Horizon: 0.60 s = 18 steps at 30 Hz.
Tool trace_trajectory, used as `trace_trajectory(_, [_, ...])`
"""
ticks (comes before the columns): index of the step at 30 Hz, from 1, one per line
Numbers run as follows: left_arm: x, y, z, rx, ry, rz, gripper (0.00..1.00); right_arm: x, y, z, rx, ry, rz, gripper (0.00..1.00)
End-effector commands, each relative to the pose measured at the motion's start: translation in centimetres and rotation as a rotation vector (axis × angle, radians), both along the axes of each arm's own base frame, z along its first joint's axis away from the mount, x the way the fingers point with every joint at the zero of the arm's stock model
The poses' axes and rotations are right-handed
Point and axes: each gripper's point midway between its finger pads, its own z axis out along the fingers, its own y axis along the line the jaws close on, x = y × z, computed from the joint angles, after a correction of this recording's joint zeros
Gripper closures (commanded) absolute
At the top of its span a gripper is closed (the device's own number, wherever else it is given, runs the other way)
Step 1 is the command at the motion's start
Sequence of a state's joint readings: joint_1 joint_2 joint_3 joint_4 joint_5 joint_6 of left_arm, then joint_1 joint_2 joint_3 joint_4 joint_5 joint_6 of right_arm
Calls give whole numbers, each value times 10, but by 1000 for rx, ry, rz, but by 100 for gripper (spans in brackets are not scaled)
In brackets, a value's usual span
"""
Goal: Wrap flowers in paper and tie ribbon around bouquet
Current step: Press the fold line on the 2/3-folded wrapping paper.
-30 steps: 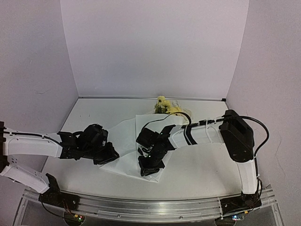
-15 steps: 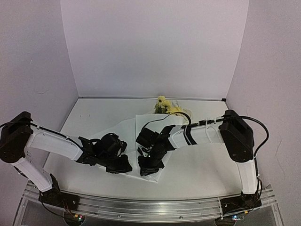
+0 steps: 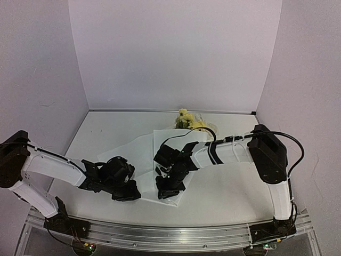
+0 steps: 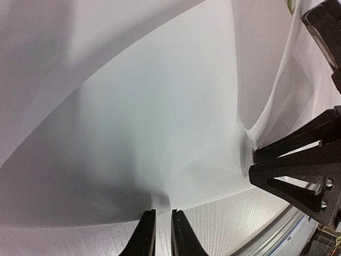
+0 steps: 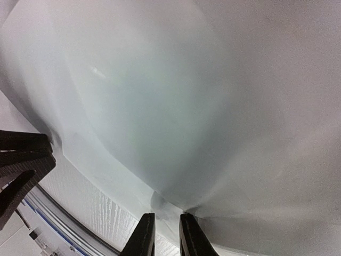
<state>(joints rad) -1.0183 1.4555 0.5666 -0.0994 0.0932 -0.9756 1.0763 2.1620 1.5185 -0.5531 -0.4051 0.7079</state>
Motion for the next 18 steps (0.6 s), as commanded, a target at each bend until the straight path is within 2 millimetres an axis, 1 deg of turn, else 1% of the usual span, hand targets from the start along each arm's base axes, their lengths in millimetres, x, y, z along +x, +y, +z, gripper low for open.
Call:
trace_trajectory(1, [6,17,1,54,-27,71,86,-6,-28,-57,-154,15,-17,84])
trace_trajectory(4, [14,24,-1,78,-41,109,85,-6,-28,-59,-155,17,-16,84])
trace_trajectory(8, [16,29,-4,92,-29,135,85,-7,-29,-60,-156,22,-16,84])
trace_trajectory(18, [19,65,-18,139,44,269,85,-9,-31,-62,-159,26,-15,84])
